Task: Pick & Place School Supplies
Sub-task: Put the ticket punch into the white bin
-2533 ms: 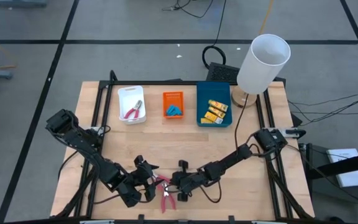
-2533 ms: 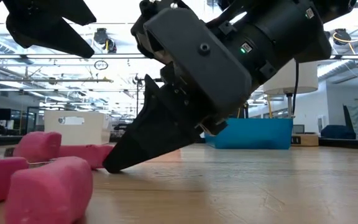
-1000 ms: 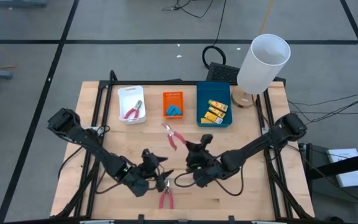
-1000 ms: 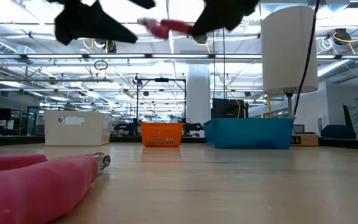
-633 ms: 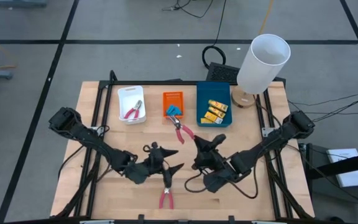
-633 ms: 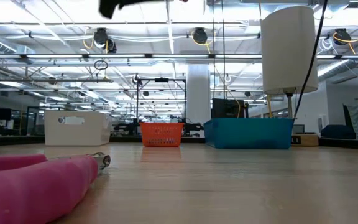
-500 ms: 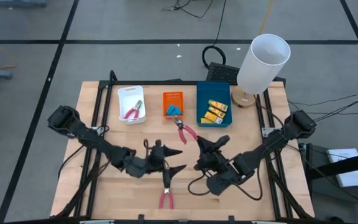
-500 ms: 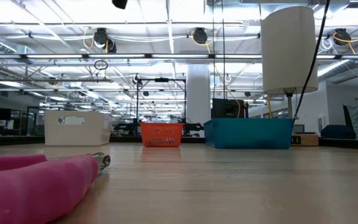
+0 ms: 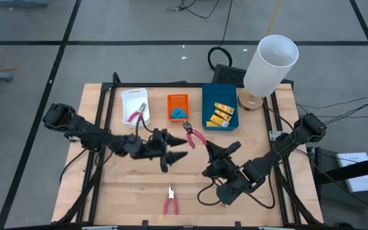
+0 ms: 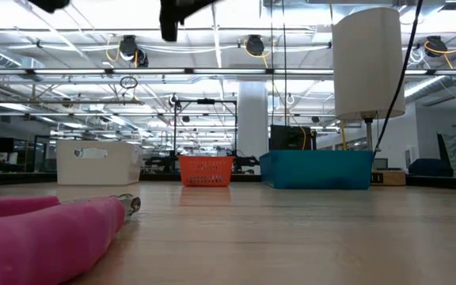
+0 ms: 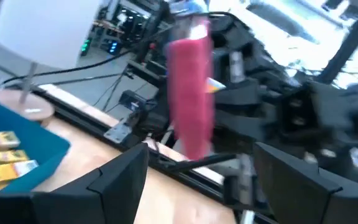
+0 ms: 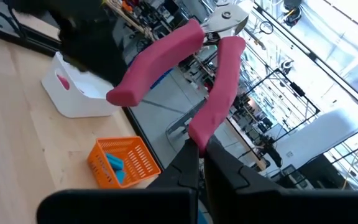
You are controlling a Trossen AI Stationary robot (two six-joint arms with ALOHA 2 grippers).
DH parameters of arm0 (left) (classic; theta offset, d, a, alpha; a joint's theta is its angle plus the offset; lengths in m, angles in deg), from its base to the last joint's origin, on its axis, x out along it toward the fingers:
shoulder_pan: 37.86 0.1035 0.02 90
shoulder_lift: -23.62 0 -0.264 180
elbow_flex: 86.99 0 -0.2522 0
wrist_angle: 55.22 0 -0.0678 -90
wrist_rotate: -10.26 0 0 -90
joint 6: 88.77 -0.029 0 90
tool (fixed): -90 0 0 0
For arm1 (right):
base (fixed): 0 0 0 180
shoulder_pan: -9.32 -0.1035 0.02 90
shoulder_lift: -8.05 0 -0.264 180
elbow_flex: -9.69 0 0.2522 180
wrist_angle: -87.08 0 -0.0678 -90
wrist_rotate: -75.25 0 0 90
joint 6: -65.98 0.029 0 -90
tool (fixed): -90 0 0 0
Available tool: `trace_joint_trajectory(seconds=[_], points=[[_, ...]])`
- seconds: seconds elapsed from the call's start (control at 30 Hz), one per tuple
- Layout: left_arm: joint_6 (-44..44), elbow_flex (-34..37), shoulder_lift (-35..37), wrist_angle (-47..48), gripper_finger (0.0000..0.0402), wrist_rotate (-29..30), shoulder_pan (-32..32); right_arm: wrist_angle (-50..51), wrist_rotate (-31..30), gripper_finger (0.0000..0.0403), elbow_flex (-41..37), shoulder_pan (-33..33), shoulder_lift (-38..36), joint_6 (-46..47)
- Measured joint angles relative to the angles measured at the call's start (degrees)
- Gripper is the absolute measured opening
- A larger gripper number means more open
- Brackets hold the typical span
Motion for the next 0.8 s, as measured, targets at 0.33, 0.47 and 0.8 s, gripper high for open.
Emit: trace_joint_trajectory(seconds=[0.33,0.47,0.8], points=[[-0.3,0.5,-1.6,-5.5,0.0296,-3.6,3.5,-1.0,1.7,0.0,0.0,0.7,0.0,0.0],[-0.1,0.4,-1.6,-6.1,0.0296,-5.4,4.2,-1.1,3.3,0.0,0.0,1.7,0.0,0.1],[-0.2,-0.9,-2.3,-5.3,0.0279,-9.4,5.8,-1.7,6.2,0.0,0.0,3.6,0.0,0.1]])
